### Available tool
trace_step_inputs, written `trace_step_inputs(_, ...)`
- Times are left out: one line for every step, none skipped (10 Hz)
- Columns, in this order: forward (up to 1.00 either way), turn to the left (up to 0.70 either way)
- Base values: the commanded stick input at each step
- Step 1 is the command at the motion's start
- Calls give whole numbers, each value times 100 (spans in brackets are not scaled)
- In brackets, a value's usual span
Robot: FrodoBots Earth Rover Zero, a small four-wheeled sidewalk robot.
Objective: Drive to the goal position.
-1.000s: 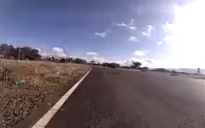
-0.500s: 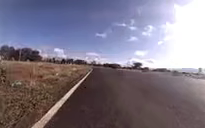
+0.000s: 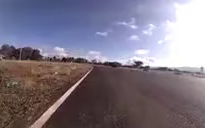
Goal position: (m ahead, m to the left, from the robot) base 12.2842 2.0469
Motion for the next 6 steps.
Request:
trace_step_inputs(45,0)
trace_step_inputs(45,0)
trace_step_inputs(45,0)
trace_step_inputs(45,0)
trace_step_inputs(45,-8)
trace_step_inputs(45,-18)
